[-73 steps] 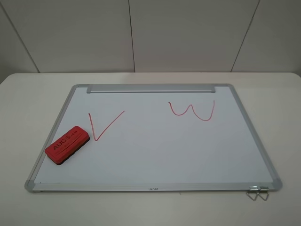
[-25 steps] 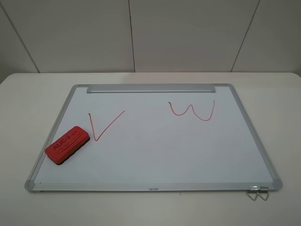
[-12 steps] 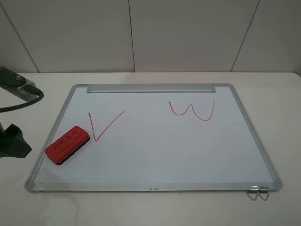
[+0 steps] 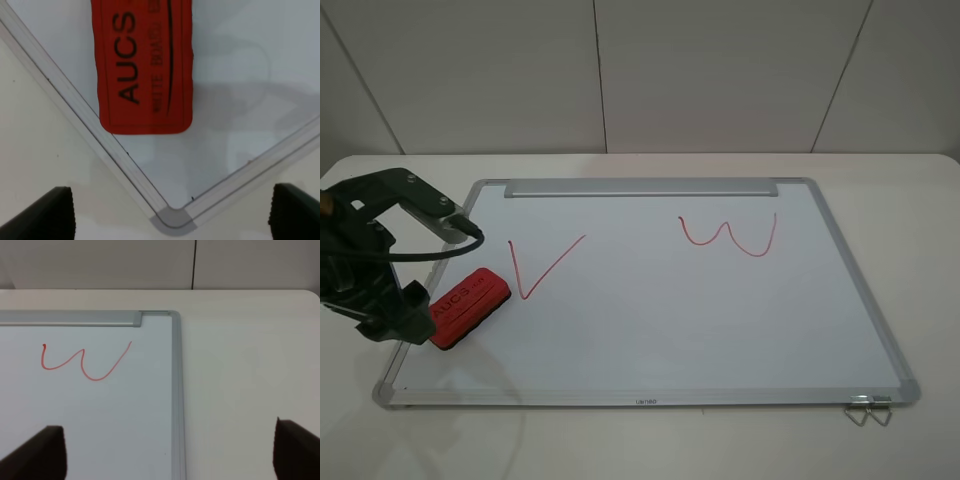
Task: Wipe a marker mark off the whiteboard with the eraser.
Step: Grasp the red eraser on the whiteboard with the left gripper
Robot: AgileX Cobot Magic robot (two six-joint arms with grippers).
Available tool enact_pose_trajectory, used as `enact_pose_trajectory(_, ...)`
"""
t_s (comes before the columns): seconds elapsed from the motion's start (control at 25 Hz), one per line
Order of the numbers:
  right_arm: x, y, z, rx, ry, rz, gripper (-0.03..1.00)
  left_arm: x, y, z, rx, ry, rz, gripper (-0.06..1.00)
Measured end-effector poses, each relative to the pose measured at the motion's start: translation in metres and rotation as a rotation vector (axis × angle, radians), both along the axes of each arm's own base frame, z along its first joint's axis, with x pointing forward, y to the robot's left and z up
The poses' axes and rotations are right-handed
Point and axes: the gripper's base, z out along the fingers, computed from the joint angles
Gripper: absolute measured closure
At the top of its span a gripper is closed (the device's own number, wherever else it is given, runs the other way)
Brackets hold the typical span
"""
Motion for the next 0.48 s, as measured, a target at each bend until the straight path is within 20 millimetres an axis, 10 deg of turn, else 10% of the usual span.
enact_pose_trajectory(0.48,0.000,0.000,0.000,0.000,0.000,0.000,0.26,0.042,-0.014,-0.030,0.005,0.012,-0.002,0.17)
